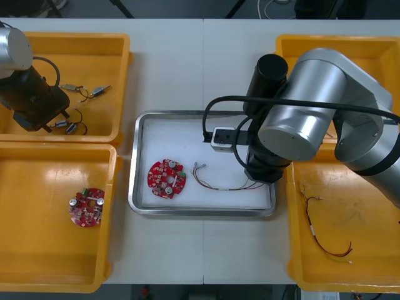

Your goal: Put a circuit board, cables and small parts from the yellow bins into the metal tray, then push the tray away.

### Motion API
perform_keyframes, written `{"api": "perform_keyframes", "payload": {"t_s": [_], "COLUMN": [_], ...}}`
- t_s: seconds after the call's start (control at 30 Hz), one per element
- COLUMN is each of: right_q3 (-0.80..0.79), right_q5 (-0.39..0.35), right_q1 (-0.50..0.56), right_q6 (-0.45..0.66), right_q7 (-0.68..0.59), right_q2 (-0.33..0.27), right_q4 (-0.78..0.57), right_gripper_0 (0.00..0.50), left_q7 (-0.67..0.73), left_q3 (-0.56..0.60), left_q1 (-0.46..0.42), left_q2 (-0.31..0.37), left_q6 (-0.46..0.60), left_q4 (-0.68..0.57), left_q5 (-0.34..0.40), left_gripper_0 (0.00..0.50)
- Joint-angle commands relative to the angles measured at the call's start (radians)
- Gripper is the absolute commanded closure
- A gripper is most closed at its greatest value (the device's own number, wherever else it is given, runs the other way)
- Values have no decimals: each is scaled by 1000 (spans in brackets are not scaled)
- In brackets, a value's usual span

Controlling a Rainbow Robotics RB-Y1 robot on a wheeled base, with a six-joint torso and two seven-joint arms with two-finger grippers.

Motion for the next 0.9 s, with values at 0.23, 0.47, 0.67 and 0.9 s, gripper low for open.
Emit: {"api": "perform_keyframes", "payload": {"t_s": [0.23,0.47,0.67,0.9], "right_q3": [-227,-344,-496,-638], "right_q5": [-2,-7,16,44], "right_q1": [7,27,83,88], "right_q6": [53,53,53,53], "right_q7": [-61,-73,-70,-73], "right_q2": [17,-45,-82,-103], "right_q4": [-175,-218,-197,-88], "right_gripper_0": [0,0,0,0], "left_q7": [98,99,98,99], "left_q3": [-50,-50,-50,-40], "left_q1": [-46,-46,-46,-46], "left_q2": [-6,-6,-6,-6], "left_q6": [-34,-42,-51,-65], "left_q4": [14,14,14,5], "left_q5": [5,10,14,11], "left_gripper_0": [0,500,500,500]}}
